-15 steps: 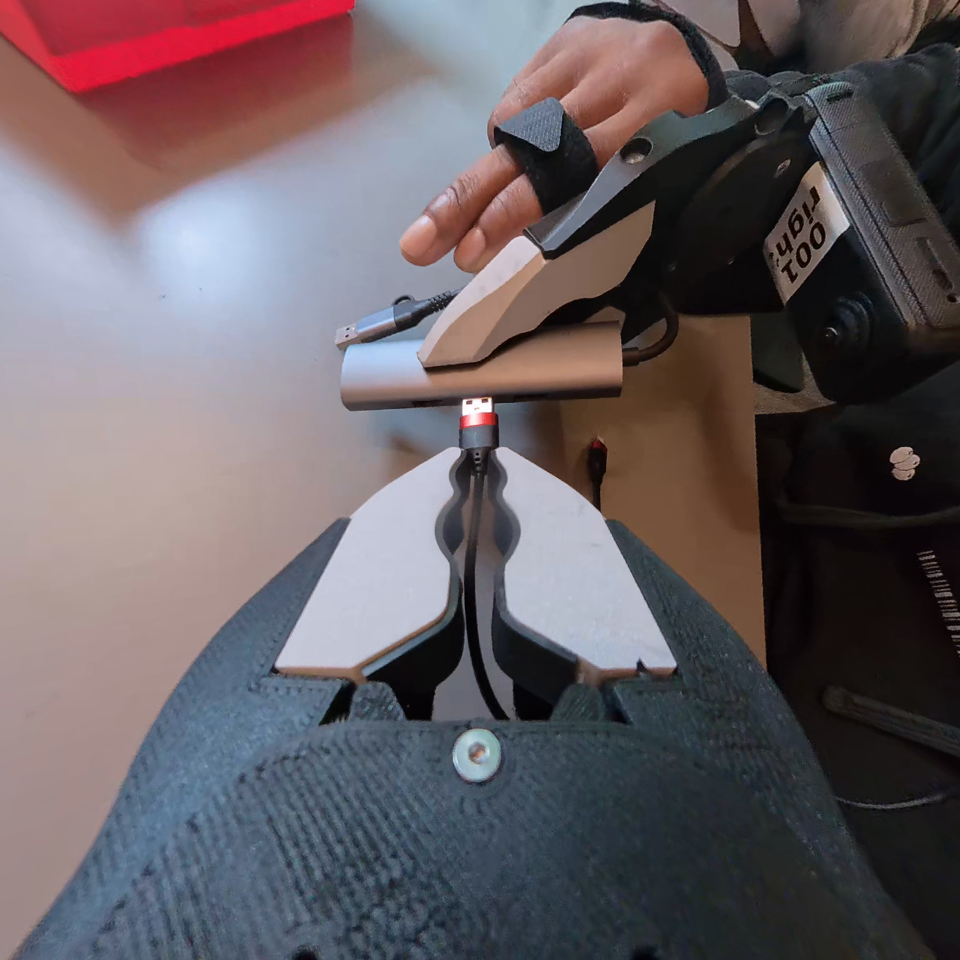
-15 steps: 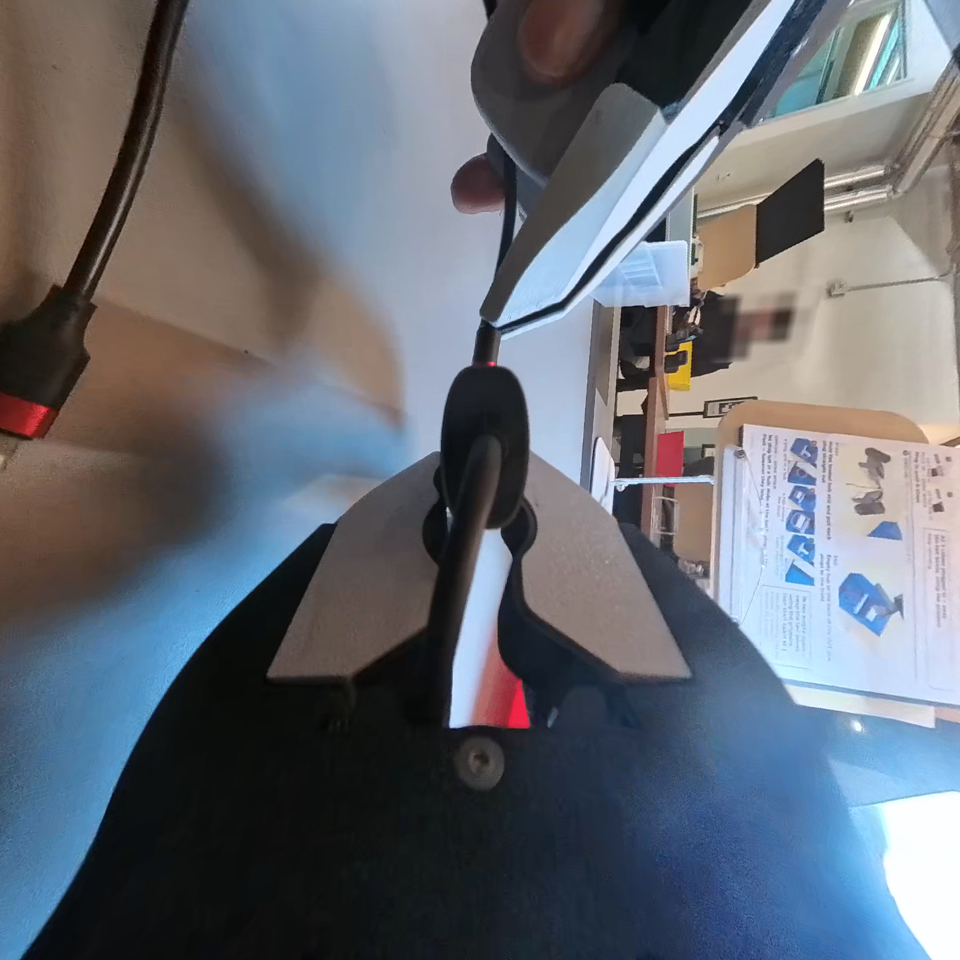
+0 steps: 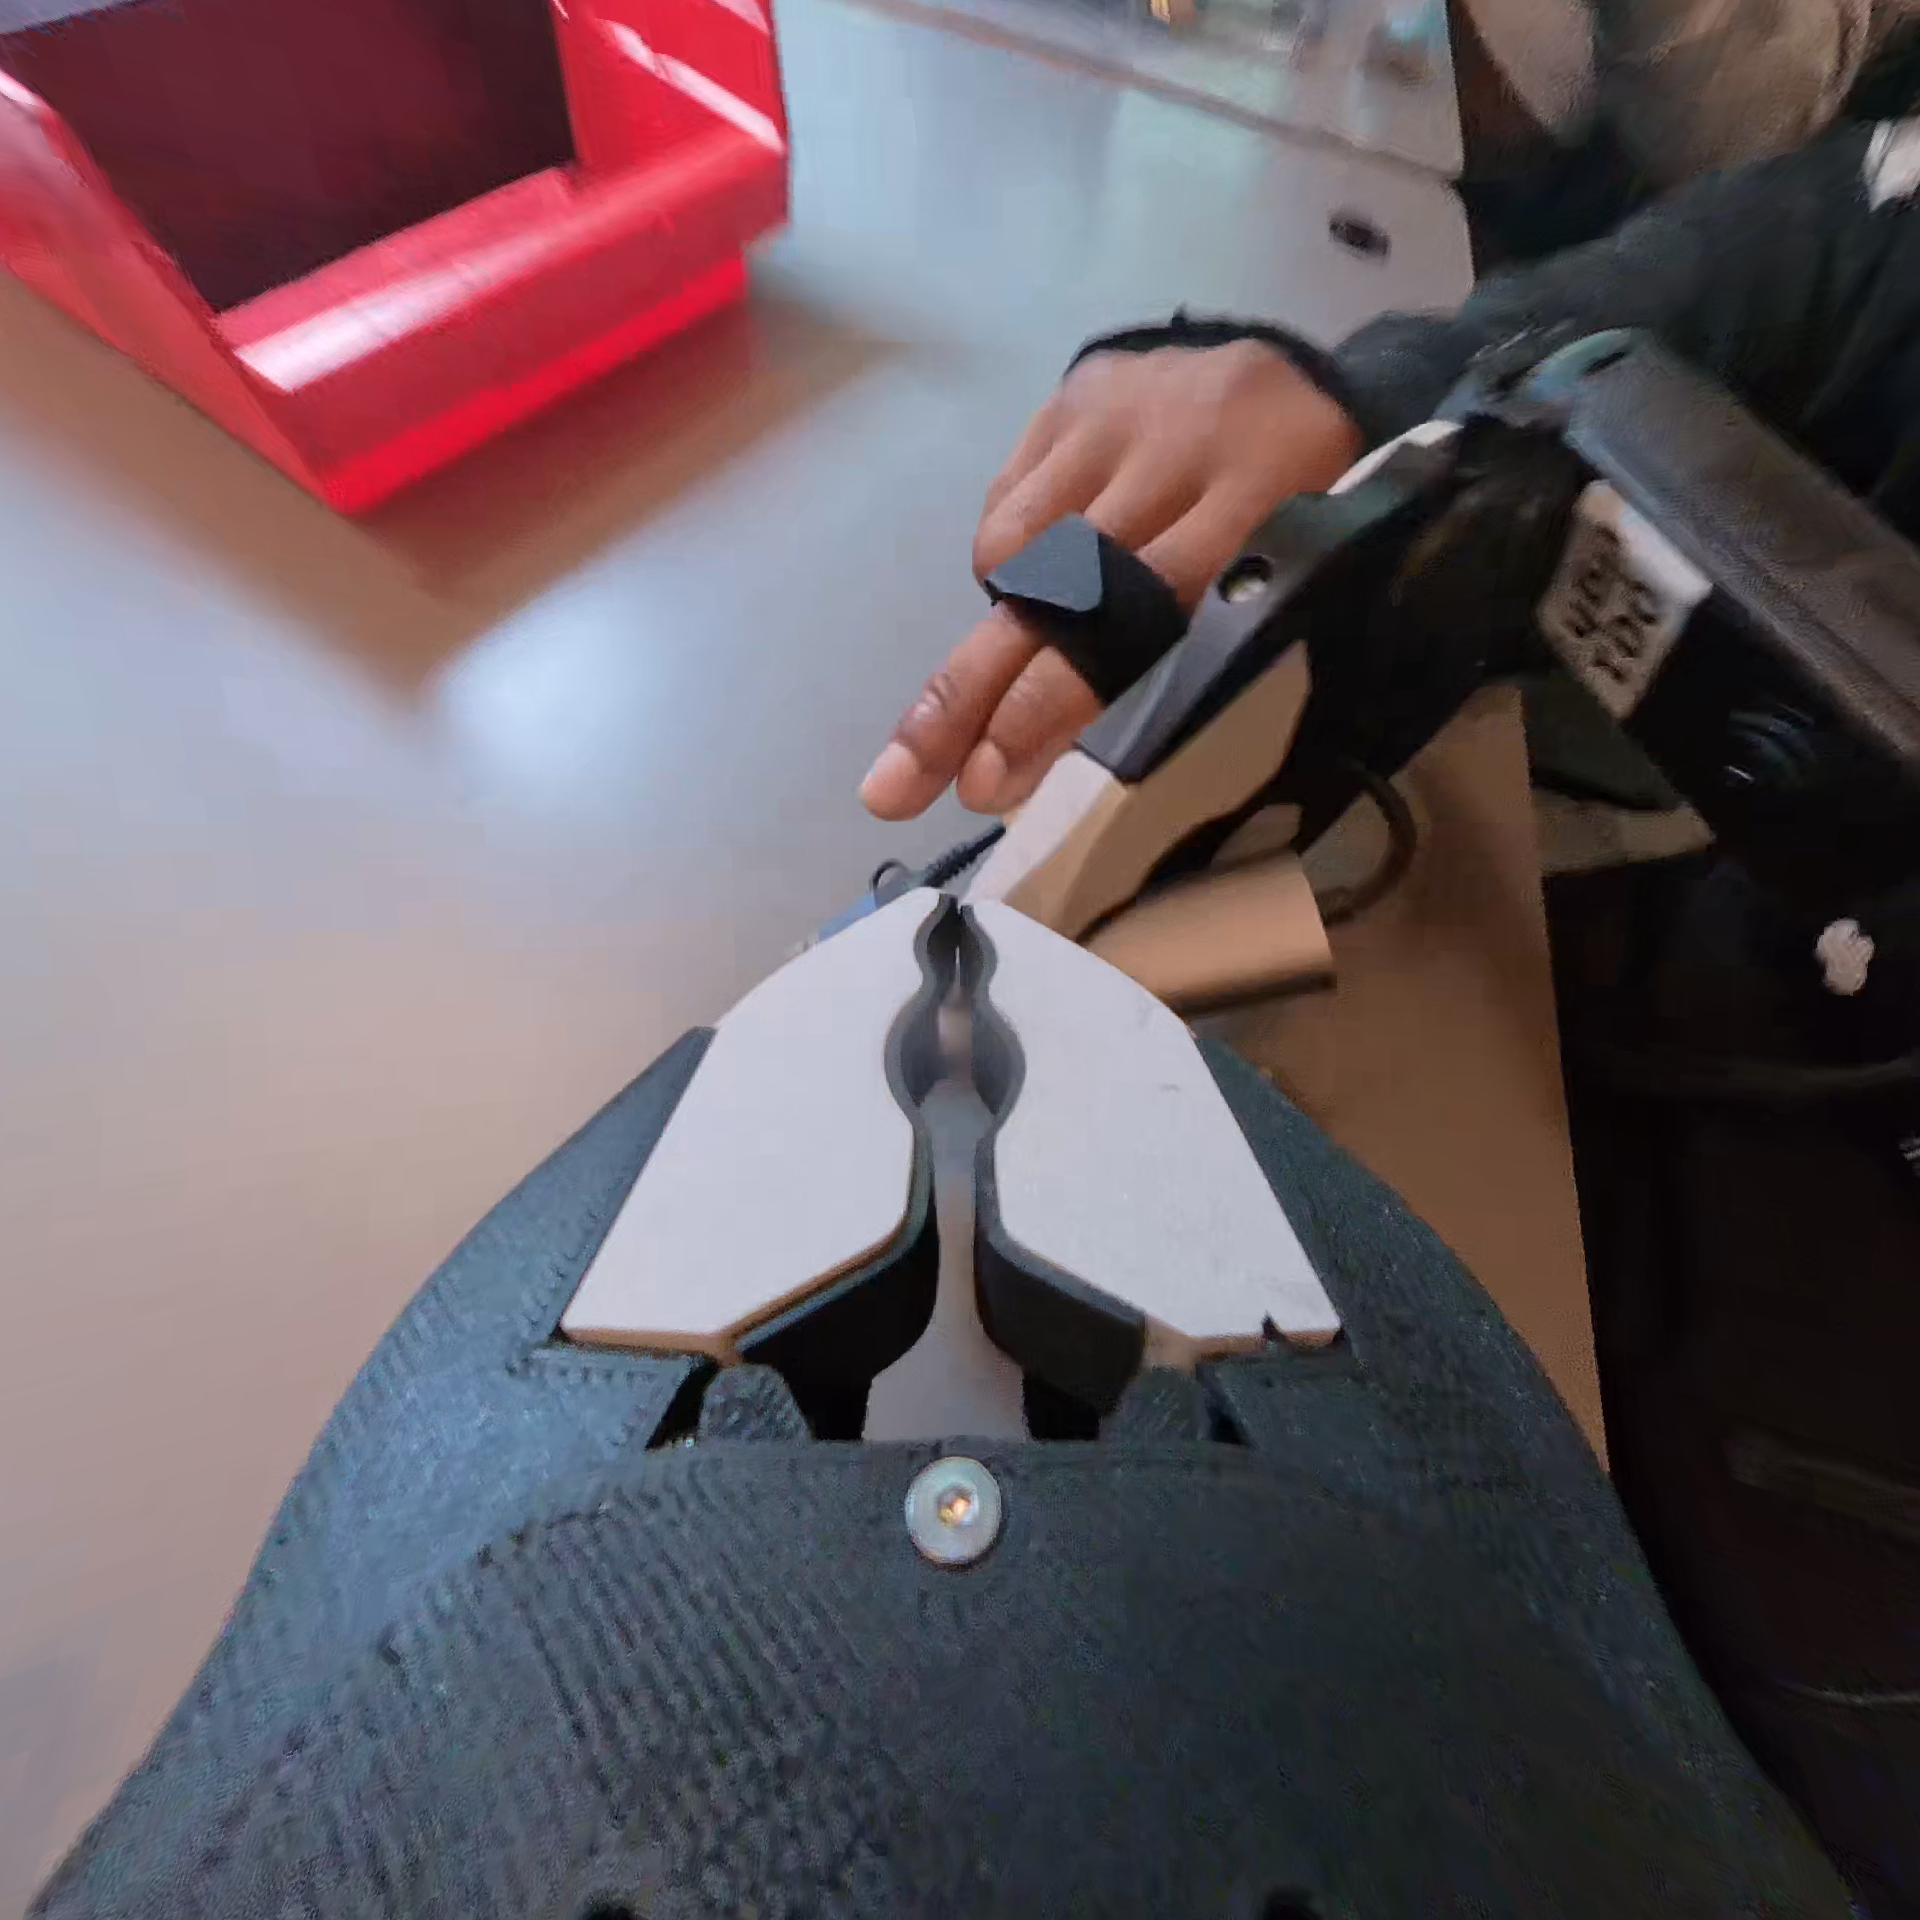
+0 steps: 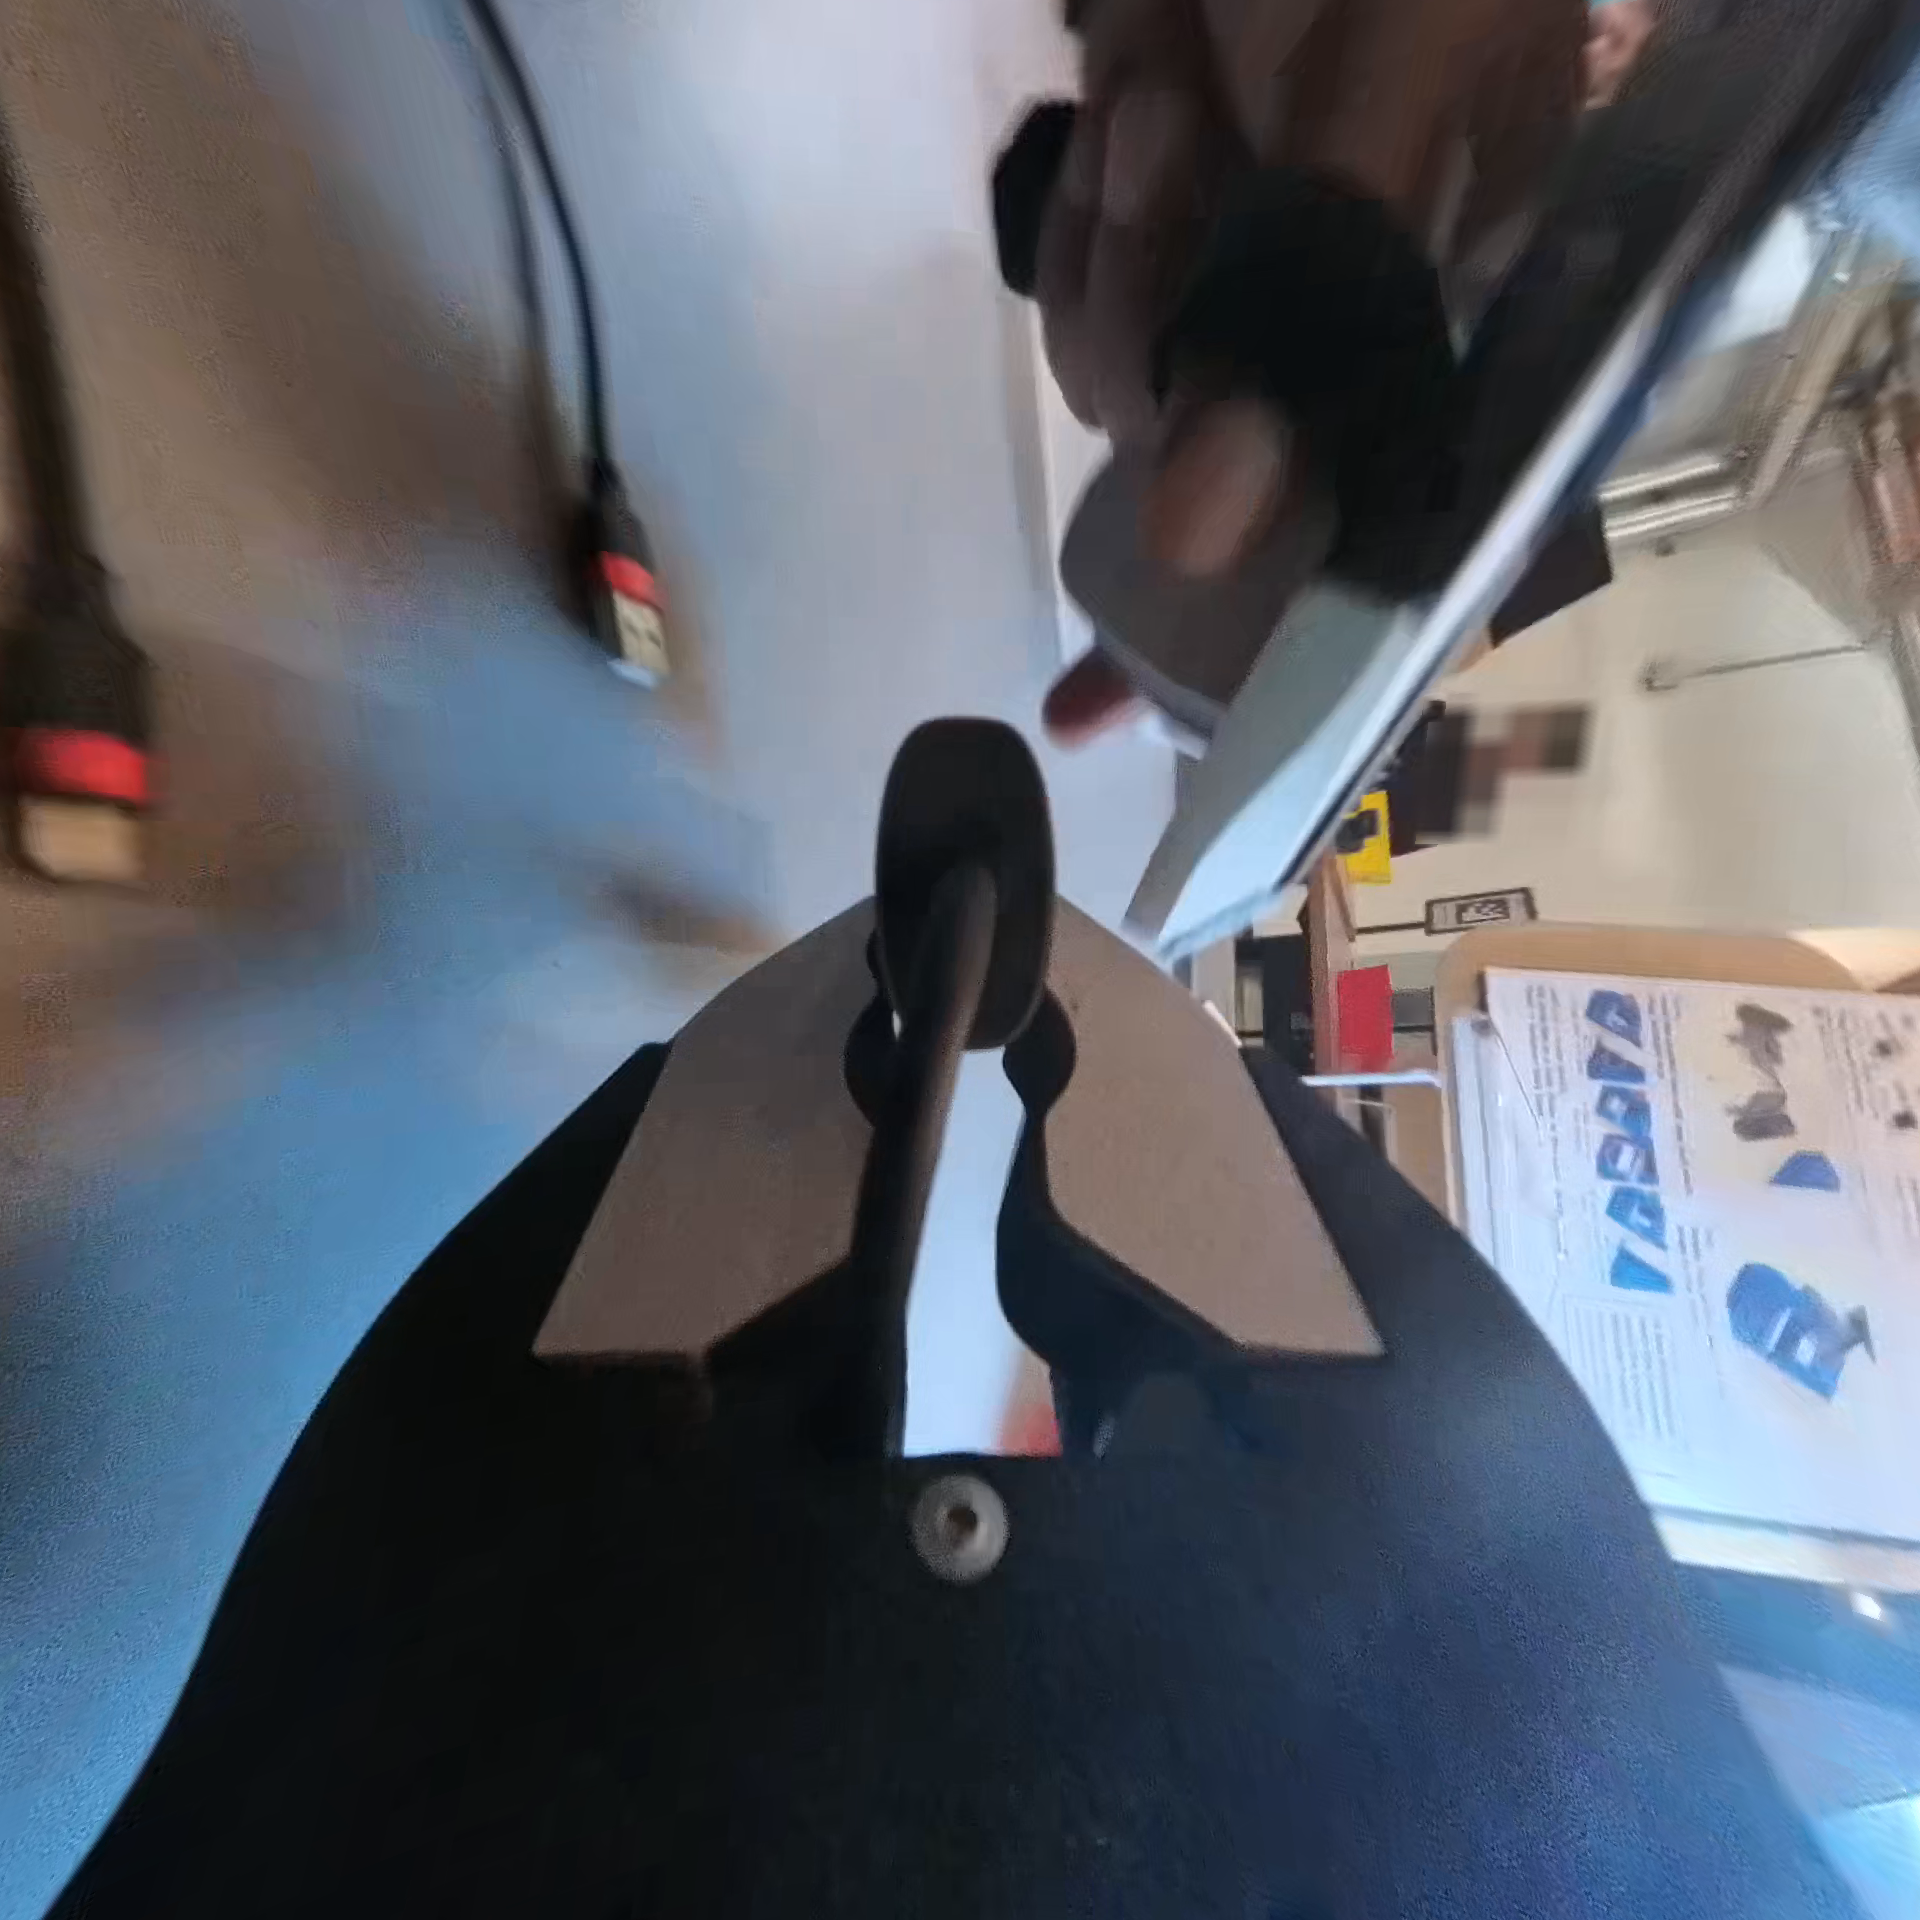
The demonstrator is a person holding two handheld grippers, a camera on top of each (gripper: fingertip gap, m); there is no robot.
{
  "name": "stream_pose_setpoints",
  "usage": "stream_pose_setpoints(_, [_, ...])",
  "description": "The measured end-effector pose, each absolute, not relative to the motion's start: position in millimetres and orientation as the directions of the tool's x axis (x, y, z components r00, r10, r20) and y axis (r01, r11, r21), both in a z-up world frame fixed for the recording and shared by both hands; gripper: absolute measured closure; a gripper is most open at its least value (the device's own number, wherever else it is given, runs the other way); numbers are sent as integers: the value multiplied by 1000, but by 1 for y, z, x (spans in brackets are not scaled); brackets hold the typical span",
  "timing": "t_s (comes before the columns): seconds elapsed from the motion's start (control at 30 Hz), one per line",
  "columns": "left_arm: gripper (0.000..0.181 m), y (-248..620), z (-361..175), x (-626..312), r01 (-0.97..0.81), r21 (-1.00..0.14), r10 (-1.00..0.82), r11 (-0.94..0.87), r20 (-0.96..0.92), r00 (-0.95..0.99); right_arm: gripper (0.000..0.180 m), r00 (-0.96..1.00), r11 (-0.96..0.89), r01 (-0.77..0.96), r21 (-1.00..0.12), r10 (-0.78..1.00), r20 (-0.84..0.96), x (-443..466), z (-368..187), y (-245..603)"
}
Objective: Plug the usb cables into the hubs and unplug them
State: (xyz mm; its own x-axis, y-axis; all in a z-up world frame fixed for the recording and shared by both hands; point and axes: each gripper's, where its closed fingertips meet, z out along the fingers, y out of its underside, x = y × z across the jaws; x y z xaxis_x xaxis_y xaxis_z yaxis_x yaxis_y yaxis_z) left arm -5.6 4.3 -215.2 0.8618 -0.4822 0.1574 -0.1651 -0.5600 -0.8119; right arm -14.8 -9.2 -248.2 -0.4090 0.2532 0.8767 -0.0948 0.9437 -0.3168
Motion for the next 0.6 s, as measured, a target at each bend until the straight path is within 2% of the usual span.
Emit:
stream_pose_setpoints(0.03, [181, 3, -201, -10, -116, -842, -472, -527, 176, 864, 163, -395, 940, -106, -324, 259, 881, -14, -243, -2])
stream_pose_setpoints(0.1, [180, -2, -189, -21, -67, -864, -454, -500, 195, 869, 163, -379, 941, -91, -325, 270, 885, -12, -239, 6])
stream_pose_setpoints(0.23, [170, -11, -199, -29, -87, -837, -451, -540, 201, 869, 163, -377, 933, -102, -345, 284, 881, -12, -238, 3])
stream_pose_setpoints(0.4, [166, -14, -208, -28, -98, -816, -455, -569, 214, 864, 163, -394, 752, -160, -640, 545, 740, -7, -210, 6])
stream_pose_setpoints(0.5, [164, -18, -208, -28, -107, -814, -464, -571, 213, 860, 163, -396, 653, -178, -736, 637, 661, -5, -195, 13])
stream_pose_setpoints(0.6, [163, -25, -214, -27, -119, -800, -477, -589, 225, 849, 163, -391, 622, -184, -761, 664, 637, -4, -190, 17])
